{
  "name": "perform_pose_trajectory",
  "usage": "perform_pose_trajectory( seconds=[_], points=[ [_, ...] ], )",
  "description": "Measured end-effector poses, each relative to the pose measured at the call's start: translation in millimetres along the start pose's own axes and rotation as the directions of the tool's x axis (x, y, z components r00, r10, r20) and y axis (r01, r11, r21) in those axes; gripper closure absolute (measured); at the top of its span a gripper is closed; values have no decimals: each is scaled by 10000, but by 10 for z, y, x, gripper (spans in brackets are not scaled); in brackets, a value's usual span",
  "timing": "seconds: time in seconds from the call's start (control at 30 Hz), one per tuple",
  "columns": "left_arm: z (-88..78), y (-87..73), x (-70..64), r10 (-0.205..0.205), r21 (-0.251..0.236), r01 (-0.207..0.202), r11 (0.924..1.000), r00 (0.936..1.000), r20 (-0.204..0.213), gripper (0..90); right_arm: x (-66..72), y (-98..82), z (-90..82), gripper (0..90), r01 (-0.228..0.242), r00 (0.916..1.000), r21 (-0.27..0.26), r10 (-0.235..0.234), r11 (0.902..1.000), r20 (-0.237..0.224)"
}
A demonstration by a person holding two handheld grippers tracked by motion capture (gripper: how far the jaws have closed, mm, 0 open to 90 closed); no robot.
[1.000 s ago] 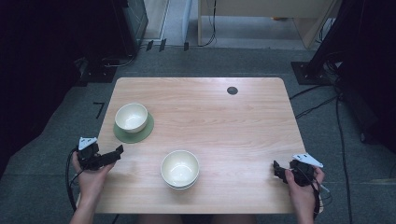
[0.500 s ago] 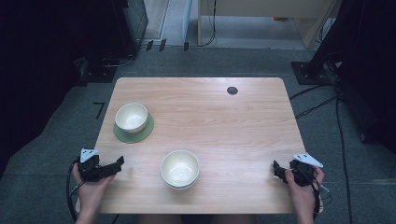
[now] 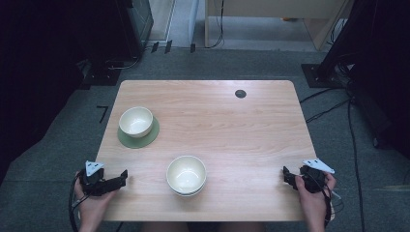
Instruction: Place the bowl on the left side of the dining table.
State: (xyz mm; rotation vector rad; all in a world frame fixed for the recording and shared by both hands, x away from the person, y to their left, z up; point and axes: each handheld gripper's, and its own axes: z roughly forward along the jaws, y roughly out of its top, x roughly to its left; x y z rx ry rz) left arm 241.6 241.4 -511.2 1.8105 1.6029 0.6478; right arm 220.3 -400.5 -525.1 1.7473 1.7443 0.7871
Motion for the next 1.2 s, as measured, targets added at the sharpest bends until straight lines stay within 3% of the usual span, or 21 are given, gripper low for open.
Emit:
perform_pose_trajectory(
  seconds=[0.33,1.2],
  points=[
    [41,-64,-59,590,457,-587,9972,9982,-65,0,0,0,0,124,0,10000,1,0,10000,0],
    [55,-69,-85,547,326,-544,9980,9985,-89,0,0,-1,0,124,0,10000,1,0,10000,0]
  ],
)
